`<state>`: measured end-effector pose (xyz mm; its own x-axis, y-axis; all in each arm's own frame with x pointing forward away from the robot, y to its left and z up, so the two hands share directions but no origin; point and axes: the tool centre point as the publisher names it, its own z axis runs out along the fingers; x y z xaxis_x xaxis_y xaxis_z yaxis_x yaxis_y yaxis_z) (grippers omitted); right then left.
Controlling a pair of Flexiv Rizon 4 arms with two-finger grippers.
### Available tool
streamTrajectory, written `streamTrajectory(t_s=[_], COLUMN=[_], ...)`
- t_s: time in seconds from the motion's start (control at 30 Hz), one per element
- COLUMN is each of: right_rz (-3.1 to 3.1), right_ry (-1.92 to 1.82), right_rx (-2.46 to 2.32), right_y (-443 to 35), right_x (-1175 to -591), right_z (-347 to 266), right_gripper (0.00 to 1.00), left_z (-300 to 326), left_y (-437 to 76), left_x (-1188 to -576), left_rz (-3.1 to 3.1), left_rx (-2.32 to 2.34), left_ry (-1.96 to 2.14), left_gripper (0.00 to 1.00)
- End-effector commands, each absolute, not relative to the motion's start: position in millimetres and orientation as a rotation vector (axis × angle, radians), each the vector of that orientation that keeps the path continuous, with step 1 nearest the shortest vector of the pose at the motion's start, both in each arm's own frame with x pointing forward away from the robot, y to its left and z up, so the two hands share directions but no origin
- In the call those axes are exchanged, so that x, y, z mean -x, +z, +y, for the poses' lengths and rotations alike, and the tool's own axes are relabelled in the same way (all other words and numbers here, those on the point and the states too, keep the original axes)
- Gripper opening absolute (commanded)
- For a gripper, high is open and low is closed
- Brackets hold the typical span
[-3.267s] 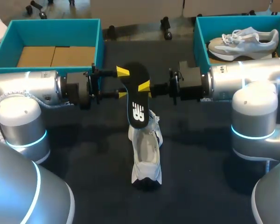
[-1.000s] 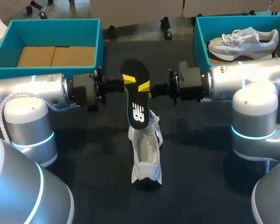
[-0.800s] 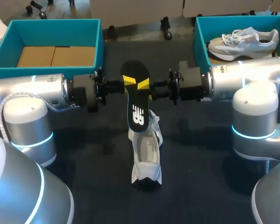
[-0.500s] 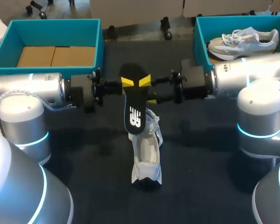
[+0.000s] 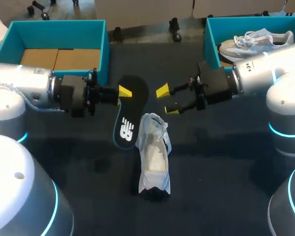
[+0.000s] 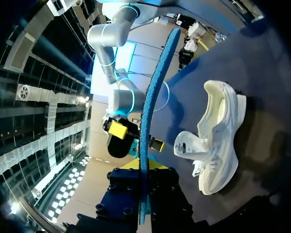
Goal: Take the shoe out of the shoebox, open the shoe tongue, remove and reinsert the insole, then place the shoe into the shoebox
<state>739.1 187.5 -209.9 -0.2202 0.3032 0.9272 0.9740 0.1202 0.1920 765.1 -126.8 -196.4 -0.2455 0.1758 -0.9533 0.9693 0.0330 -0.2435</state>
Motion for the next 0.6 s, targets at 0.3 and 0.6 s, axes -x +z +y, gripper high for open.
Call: streamTrajectory(t_s=[0.3,0.6], right_rz=[-1.696,-1.696], right_ry=[-1.029,-1.029], right_rx=[1.176,1.176], right_y=[-210.0,-210.0], right_x=[-736.2,-736.2], right_z=[179.4,179.4], right_gripper=[1.00,1.00], left_z=[-99.8,-99.8], left_y=[-177.3,-177.3], left_x=[-740.4,-740.4], left_rz=[1.645,1.645], left_rx=[-1.371,-1.371], left_ry=[-1.116,-1.116], left_gripper=[0.00,0.00])
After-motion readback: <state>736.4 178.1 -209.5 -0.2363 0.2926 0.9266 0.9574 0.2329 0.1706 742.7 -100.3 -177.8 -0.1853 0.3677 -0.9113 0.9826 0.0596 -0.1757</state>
